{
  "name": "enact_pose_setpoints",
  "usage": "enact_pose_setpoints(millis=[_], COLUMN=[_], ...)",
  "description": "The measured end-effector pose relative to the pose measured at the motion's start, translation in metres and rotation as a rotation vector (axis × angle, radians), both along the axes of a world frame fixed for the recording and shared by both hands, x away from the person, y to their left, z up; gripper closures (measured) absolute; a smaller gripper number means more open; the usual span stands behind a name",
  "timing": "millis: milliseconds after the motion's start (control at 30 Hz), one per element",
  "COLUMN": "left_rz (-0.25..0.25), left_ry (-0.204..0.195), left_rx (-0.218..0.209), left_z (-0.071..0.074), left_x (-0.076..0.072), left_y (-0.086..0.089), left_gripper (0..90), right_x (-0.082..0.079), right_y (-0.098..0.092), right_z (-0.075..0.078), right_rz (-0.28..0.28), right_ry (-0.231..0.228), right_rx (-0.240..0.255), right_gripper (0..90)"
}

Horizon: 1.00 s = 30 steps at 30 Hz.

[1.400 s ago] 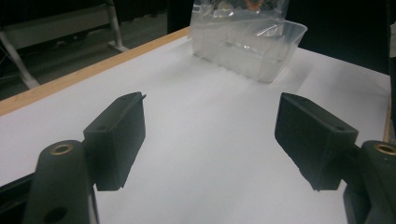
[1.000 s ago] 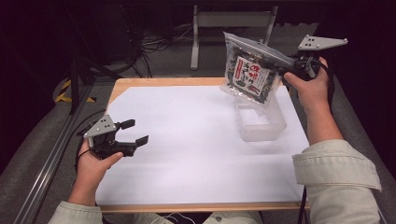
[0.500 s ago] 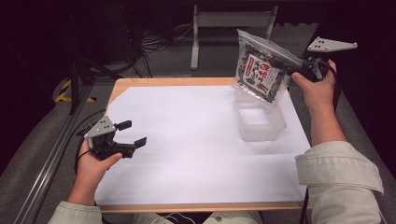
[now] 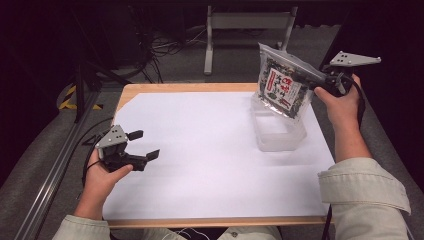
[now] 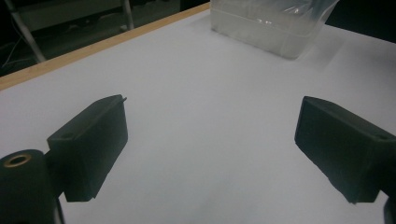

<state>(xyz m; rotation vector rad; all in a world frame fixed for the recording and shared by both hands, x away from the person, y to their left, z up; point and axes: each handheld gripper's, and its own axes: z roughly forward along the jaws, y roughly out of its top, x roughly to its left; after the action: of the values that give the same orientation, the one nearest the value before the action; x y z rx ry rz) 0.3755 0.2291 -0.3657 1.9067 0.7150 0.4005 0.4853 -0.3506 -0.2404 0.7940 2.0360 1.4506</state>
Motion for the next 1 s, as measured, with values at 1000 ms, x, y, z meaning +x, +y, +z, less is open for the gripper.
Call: enact_pose_setpoints(millis=[1000], left_rz=[0.007], left_ry=[0.020], left_rx=[-0.009], left_z=[-0.005], left_x=[0.001], left_y=[0.006], left_gripper=[10.0], right_x=[0.009], right_y=[-0.011], right_z=[-0.063], right_rz=[-0.041], right_ry=[0.146], right_rx=[0.060], right_gripper=[75.0])
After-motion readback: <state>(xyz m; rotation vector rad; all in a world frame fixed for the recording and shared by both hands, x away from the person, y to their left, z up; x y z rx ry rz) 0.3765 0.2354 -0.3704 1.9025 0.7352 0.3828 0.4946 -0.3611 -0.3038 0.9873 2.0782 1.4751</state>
